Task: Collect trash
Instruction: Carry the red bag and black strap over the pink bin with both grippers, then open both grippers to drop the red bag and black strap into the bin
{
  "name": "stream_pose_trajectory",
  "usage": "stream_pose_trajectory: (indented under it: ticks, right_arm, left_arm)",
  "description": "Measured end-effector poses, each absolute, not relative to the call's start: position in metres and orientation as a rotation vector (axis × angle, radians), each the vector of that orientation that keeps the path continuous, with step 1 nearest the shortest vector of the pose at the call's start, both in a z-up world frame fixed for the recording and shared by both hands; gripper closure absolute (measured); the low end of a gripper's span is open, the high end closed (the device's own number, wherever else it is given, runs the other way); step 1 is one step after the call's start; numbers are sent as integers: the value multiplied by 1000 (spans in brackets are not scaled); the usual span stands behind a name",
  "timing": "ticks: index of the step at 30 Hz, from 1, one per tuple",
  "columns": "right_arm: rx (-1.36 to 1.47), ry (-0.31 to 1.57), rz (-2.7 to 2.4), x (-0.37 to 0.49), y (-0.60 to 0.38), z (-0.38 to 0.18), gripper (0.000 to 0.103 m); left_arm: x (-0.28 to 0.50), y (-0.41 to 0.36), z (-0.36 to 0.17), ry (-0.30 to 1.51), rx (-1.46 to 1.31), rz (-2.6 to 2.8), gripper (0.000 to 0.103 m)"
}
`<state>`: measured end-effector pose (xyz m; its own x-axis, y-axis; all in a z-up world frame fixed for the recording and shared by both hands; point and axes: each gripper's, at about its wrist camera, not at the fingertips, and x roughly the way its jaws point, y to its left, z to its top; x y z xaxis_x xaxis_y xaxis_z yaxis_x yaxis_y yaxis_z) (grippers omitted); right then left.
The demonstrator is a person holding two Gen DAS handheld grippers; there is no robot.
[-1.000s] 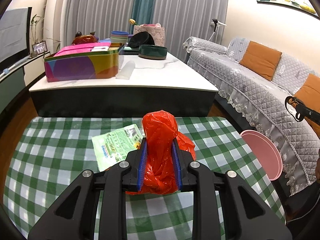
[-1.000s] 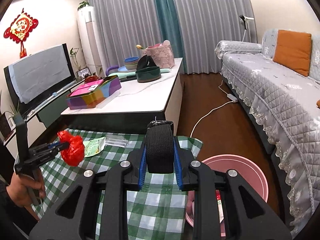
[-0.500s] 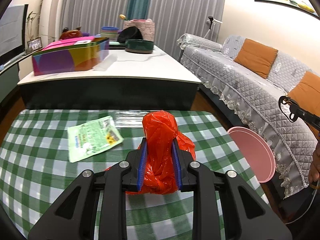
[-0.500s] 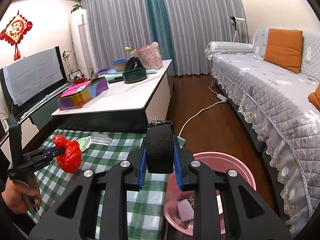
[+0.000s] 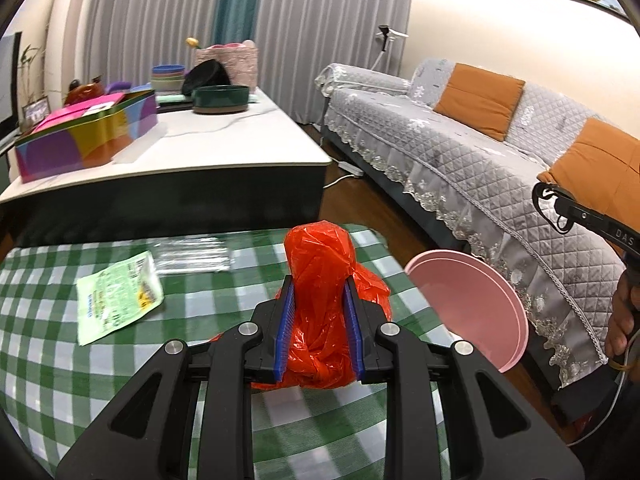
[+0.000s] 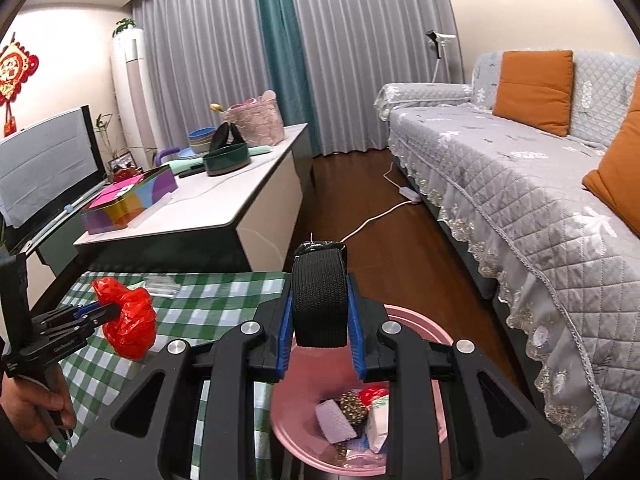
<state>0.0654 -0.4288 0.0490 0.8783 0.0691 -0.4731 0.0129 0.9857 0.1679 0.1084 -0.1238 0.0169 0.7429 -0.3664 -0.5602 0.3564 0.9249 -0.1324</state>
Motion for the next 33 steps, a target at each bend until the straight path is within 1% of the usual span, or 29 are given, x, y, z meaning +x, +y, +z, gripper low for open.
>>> stream_pose_trajectory:
  ticks: [12, 19, 26, 33]
  right_arm:
    - [180, 472, -33, 65, -459, 50, 79]
    - [199, 472, -54, 69, -474, 47, 79]
    - [205, 508, -68, 78, -482, 39, 79]
    - [206, 559, -67, 89, -488, 23, 79]
  left_arm:
    - [111, -164, 26, 617, 11, -469, 80]
    - [119, -201, 28, 623, 7, -519, 80]
    - [128, -247, 28, 623, 27, -580, 80]
    - [151, -283, 16, 660, 29, -620, 80]
